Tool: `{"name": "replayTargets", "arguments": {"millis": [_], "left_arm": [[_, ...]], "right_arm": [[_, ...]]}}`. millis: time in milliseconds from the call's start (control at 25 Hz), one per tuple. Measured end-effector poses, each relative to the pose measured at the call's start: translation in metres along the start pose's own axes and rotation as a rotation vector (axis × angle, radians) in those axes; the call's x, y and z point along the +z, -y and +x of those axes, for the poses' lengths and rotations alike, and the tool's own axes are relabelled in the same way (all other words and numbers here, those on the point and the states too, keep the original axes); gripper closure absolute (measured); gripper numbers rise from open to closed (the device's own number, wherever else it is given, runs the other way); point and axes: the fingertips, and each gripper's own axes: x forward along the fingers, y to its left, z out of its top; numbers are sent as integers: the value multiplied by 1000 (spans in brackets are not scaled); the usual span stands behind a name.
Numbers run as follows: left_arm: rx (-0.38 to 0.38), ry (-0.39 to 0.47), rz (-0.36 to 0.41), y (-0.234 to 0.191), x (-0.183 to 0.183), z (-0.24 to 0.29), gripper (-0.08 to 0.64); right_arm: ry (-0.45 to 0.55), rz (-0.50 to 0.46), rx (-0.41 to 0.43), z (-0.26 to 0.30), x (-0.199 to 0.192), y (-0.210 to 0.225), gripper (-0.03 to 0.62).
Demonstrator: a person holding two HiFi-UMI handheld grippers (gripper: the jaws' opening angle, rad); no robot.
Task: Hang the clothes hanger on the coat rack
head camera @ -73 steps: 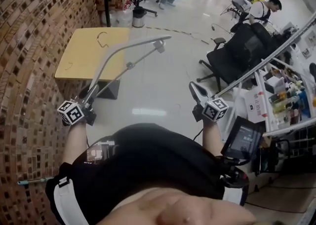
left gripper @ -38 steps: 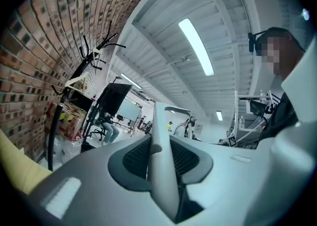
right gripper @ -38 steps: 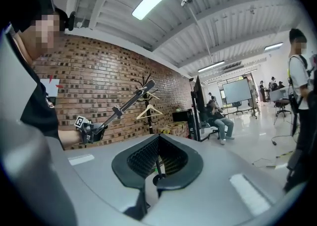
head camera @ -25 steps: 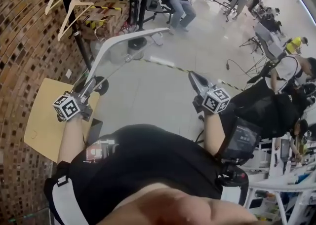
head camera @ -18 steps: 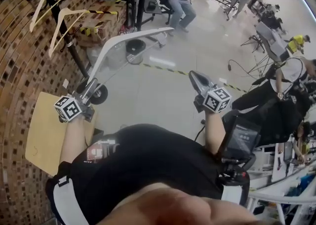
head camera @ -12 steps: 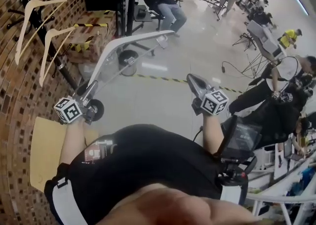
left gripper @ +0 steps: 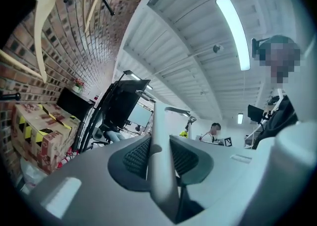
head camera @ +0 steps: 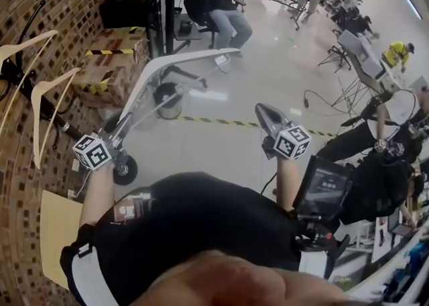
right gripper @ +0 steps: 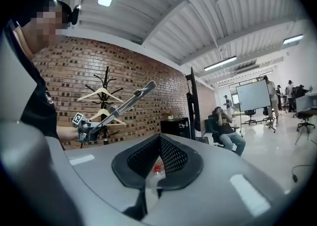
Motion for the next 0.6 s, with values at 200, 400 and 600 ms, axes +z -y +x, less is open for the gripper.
{"name": "replayTargets", "arguments": {"millis": [200,400,600], "left_arm": [[80,103,-25,-7,1,60,456],[142,153,-53,-4,4,99,456],[199,146,-28,-9,0,106,456]], "right_arm": [[-18,-30,111,51,20,81,578],[-37,-47,208,87,36,132,578],[-45,-30,265,118,29,146,578]]}}
